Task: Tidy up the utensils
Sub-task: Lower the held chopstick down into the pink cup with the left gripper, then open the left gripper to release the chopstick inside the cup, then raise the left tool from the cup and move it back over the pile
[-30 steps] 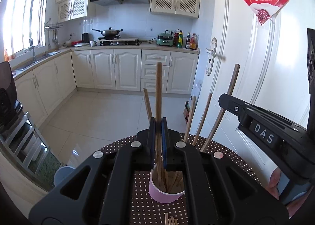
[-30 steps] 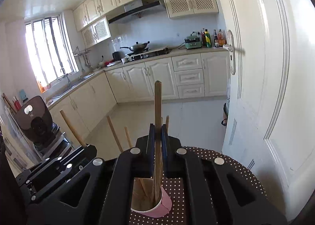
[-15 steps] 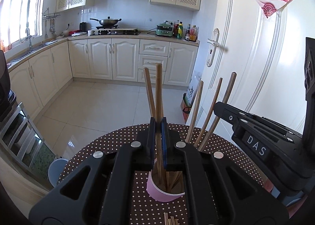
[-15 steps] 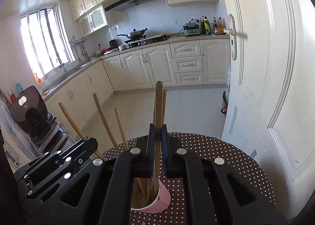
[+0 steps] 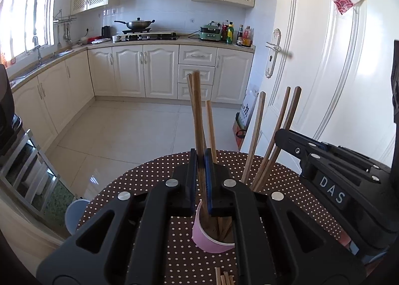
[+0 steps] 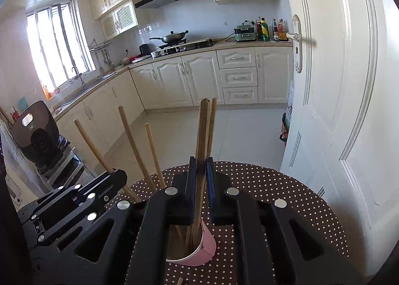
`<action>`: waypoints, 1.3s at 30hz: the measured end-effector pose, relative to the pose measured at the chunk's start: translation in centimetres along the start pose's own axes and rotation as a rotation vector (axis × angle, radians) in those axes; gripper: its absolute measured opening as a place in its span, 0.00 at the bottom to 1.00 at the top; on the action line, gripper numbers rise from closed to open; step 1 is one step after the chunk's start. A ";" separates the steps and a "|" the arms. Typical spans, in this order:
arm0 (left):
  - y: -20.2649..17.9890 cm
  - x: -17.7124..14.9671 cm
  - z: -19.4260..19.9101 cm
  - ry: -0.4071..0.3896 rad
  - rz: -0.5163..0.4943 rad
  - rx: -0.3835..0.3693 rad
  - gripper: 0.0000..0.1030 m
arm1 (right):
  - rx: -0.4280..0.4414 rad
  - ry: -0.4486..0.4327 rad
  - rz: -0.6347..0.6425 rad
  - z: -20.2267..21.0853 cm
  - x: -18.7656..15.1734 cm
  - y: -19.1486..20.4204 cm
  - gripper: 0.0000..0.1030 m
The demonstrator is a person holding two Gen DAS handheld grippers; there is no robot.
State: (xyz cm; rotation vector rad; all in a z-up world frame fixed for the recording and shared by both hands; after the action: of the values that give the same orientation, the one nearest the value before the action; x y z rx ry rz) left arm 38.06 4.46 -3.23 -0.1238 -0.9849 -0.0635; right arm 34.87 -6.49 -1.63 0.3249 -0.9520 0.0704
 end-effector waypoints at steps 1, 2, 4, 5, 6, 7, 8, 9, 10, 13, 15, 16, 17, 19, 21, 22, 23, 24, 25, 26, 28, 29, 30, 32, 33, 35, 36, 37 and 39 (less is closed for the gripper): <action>-0.2 0.0 0.0 0.000 -0.005 -0.001 0.07 | 0.000 0.001 0.005 0.0 -0.1 0.1 0.08; -0.3 -0.1 0.1 0.001 -0.010 0.000 0.07 | 0.000 0.001 0.006 0.0 -0.1 0.1 0.09; -0.4 -0.1 0.2 0.005 -0.020 0.010 0.09 | 0.007 0.007 0.005 0.1 -0.2 0.1 0.14; -0.4 -0.1 0.2 0.007 -0.027 0.016 0.16 | 0.006 0.005 0.007 0.2 -0.1 0.0 0.18; -0.7 -0.1 0.3 0.008 -0.031 0.020 0.23 | 0.003 0.003 0.008 0.4 -0.2 -0.1 0.21; -0.7 -0.1 0.4 0.004 -0.033 0.024 0.45 | 0.000 -0.003 0.008 0.6 -0.1 -0.2 0.27; -0.7 -0.1 0.6 -0.004 -0.033 0.034 0.58 | -0.001 -0.010 0.004 0.9 -0.1 -0.3 0.34; -0.8 0.0 0.9 -0.020 -0.034 0.039 0.58 | -0.001 -0.013 0.002 1.0 -0.1 -0.3 0.36; -0.9 0.0 1.1 -0.026 -0.035 0.040 0.58 | 0.002 -0.016 0.004 1.2 0.0 -0.3 0.37; -1.0 -0.1 1.5 -0.026 -0.031 0.041 0.58 | 0.003 -0.024 0.002 1.9 0.1 -0.5 0.41; -1.0 -0.1 1.8 -0.031 -0.031 0.048 0.58 | 0.009 -0.027 -0.002 2.3 0.1 -0.6 0.42; -1.0 -0.1 2.0 -0.033 -0.029 0.047 0.58 | 0.007 -0.031 0.000 2.6 0.2 -0.6 0.43; -1.0 -0.1 2.2 -0.034 -0.026 0.046 0.58 | 0.004 -0.035 0.002 2.8 0.2 -0.7 0.43; -0.8 0.0 2.4 -0.035 -0.021 0.050 0.58 | 0.000 -0.035 0.002 3.1 0.1 -0.8 0.43; -0.6 -0.1 2.6 -0.032 -0.018 0.052 0.58 | -0.001 -0.029 -0.004 3.3 0.0 -1.0 0.43; -0.6 -0.3 2.8 -0.032 -0.019 0.051 0.58 | -0.003 -0.029 -0.006 3.4 -0.1 -1.1 0.43; -0.6 -0.3 3.0 -0.034 -0.020 0.052 0.58 | -0.005 -0.030 -0.007 3.6 -0.2 -1.0 0.43; -0.6 -0.4 3.2 -0.036 -0.020 0.054 0.58 | -0.008 -0.032 -0.007 3.8 -0.3 -1.1 0.43; -0.4 -0.4 3.4 -0.037 -0.019 0.053 0.58 | -0.010 -0.032 -0.006 4.1 -0.4 -1.1 0.43; -0.4 -0.5 3.7 -0.036 -0.019 0.051 0.58 | -0.011 -0.032 -0.005 4.3 -0.5 -1.1 0.43; -0.4 -0.7 4.1 -0.034 -0.017 0.047 0.60 | -0.016 -0.036 -0.006 4.9 -0.6 -1.3 0.44; -0.3 -0.8 4.3 -0.035 -0.017 0.049 0.61 | -0.019 -0.040 -0.006 5.2 -0.8 -1.3 0.46; -0.3 -0.9 4.6 -0.039 -0.017 0.054 0.62 | -0.020 -0.043 -0.005 5.5 -0.8 -1.4 0.46; -0.4 -1.1 5.0 -0.043 -0.019 0.055 0.65 | -0.022 -0.048 -0.001 6.1 -1.0 -1.4 0.47; -0.4 -1.3 5.3 -0.044 -0.019 0.053 0.66 | -0.022 -0.051 0.002 6.4 -1.1 -1.5 0.47; -0.3 -1.5 5.8 -0.047 -0.020 0.055 0.68 | -0.021 -0.053 0.008 6.8 -1.4 -1.5 0.50; -0.2 -1.7 6.1 -0.048 -0.019 0.057 0.68 | -0.020 -0.053 0.008 7.1 -1.6 -1.5 0.51; -0.2 -1.8 6.4 -0.047 -0.019 0.056 0.69 | -0.021 -0.052 0.006 7.3 -1.8 -1.5 0.53; -0.2 -2.0 6.6 -0.048 -0.017 0.056 0.71 | -0.022 -0.051 0.008 7.7 -2.2 -1.4 0.55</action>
State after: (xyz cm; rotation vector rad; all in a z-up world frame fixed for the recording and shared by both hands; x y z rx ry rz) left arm 31.52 5.16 -1.26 -0.0660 -1.0348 -0.0489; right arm 27.82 -10.01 0.36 0.3040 -1.0038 0.0594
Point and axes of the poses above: each gripper's, at about its wrist camera, not at the fingertips, and z roughly against the way its jaws point, y to its left, x to its top, the point moved 8 cm from there along -z, roughly the way its jaws point, and after that the axes turned 1 degree about x, right-handed, at the moved point
